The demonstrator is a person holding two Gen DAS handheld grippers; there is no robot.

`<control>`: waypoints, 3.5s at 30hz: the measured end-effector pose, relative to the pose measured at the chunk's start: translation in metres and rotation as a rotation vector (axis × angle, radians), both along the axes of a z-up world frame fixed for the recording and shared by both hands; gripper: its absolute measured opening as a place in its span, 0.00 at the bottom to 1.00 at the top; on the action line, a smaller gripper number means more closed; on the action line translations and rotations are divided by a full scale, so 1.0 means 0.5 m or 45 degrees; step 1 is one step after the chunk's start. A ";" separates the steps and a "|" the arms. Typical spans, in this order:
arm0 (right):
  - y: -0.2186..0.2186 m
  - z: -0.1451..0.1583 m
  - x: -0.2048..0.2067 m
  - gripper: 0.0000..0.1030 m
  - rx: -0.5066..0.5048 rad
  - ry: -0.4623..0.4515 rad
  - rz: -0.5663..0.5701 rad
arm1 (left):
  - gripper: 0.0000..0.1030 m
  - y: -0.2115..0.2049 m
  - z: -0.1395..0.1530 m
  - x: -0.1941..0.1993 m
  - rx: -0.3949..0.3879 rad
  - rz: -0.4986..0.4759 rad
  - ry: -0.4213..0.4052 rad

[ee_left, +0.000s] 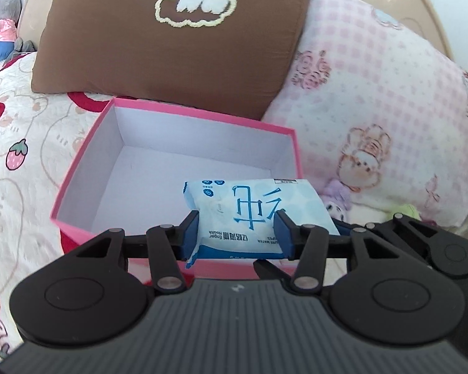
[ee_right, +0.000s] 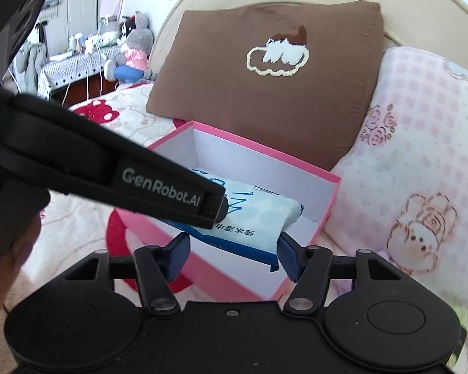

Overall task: Organize objects
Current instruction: 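Lift the wet-wipes pack with the left tool and carry it over the pink box, then lower the wet-wipes pack into the pink box and open the left tool, then raise the left tool out of the box and move toward the cotton-swab box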

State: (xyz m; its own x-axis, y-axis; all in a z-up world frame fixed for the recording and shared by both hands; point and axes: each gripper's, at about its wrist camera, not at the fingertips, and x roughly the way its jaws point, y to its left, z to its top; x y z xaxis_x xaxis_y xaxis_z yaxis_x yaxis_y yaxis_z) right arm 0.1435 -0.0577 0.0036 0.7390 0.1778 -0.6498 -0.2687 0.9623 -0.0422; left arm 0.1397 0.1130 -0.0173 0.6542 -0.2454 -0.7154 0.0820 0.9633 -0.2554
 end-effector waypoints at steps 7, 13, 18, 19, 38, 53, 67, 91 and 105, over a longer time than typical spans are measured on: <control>0.009 -0.031 0.110 0.62 -0.046 0.021 0.022 | 0.47 0.013 -0.029 0.111 0.053 -0.043 0.034; 0.020 -0.068 0.198 0.62 -0.074 0.061 0.030 | 0.47 0.037 -0.075 0.194 0.024 0.001 0.111; 0.039 -0.096 0.242 0.62 -0.085 0.136 0.045 | 0.47 0.046 -0.109 0.225 0.061 0.036 0.113; 0.042 -0.101 0.249 0.62 -0.077 0.154 0.044 | 0.47 0.049 -0.115 0.230 0.064 0.035 0.120; 0.100 -0.196 0.323 0.67 0.063 0.468 0.006 | 0.38 0.144 -0.218 0.285 -0.068 0.151 0.260; 0.086 -0.234 0.364 0.57 0.062 0.532 -0.224 | 0.37 0.124 -0.228 0.304 -0.062 0.140 0.212; 0.118 -0.247 0.358 0.60 0.134 0.594 -0.131 | 0.57 0.146 -0.212 0.294 0.019 0.237 0.191; 0.000 -0.065 0.128 0.65 0.087 0.289 -0.070 | 0.70 0.075 -0.024 0.130 0.103 0.083 0.161; -0.011 0.020 0.013 0.74 0.089 0.165 -0.020 | 0.70 0.061 0.078 0.005 0.230 0.022 0.089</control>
State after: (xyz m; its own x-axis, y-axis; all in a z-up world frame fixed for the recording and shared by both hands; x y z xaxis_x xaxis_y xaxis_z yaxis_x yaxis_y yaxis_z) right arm 0.1502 -0.0632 0.0135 0.6530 0.2153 -0.7261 -0.2525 0.9658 0.0592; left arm 0.1424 0.1436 0.0216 0.6046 -0.0977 -0.7905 0.0531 0.9952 -0.0824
